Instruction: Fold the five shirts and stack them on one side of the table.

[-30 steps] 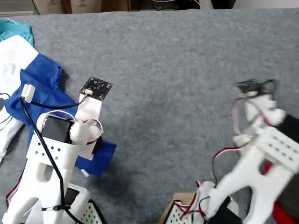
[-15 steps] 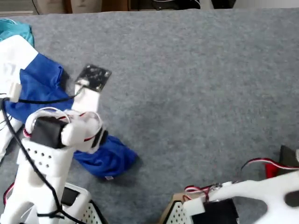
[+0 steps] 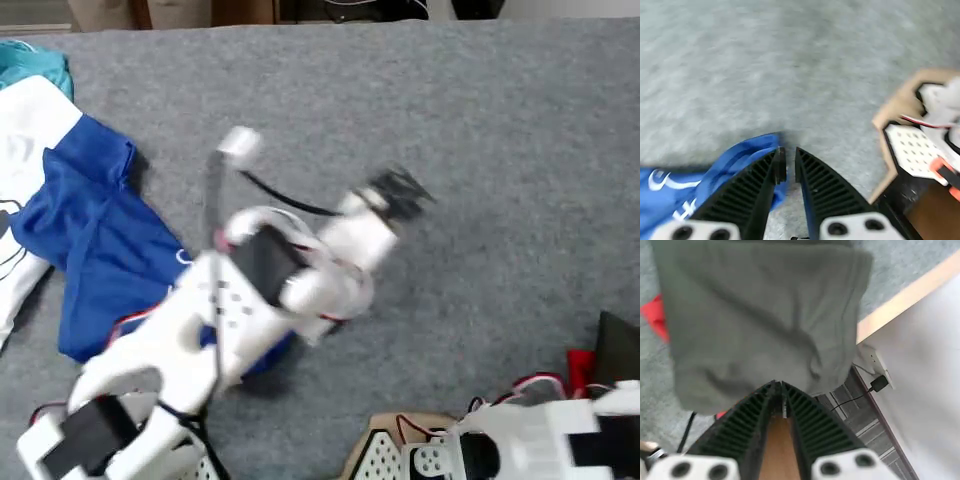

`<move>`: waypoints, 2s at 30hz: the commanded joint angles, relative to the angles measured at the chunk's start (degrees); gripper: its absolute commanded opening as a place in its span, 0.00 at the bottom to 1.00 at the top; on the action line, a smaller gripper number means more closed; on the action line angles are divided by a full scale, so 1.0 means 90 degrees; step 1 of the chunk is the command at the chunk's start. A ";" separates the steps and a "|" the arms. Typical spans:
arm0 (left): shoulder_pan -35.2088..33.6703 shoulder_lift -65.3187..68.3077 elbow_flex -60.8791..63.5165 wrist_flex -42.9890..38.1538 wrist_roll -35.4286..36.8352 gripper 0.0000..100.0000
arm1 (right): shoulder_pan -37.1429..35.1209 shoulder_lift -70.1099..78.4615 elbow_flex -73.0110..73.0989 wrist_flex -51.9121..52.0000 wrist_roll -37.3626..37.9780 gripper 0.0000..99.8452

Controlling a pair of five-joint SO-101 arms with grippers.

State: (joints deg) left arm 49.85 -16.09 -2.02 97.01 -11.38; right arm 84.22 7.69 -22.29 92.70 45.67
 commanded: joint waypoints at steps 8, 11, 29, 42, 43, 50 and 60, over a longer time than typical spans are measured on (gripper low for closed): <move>0.1612 0.1626 -0.0957 -0.0781 0.0049 0.05 | 0.0005 0.2945 -0.3658 -0.0225 -0.0049 0.01; 0.1788 0.2037 -0.1162 -0.0772 0.0049 0.05 | -0.0122 0.3844 -0.4498 -0.0225 -0.0068 0.01; 0.1739 0.2398 -0.1524 -0.0762 0.0029 0.05 | -0.1070 0.7907 -0.8142 -0.1563 -0.0068 0.01; 0.1739 0.2398 -0.1524 -0.0762 0.0049 0.05 | -0.1109 0.6227 -0.8132 0.1026 0.0674 0.01; 0.1739 0.2398 -0.1524 -0.0762 0.0049 0.05 | -0.1079 0.6051 -0.8132 0.1026 0.0674 0.01; 0.1739 0.2369 -0.1524 -0.0752 0.0049 0.05 | -0.0962 0.5006 -0.8083 0.1074 0.0684 0.01; 0.1739 0.2359 -0.1729 -0.0469 0.0029 0.05 | -0.0640 0.2154 -0.3492 0.1084 0.1563 0.01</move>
State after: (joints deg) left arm 65.41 5.80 -14.68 92.35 -11.38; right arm 77.54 41.71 -71.60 101.49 57.19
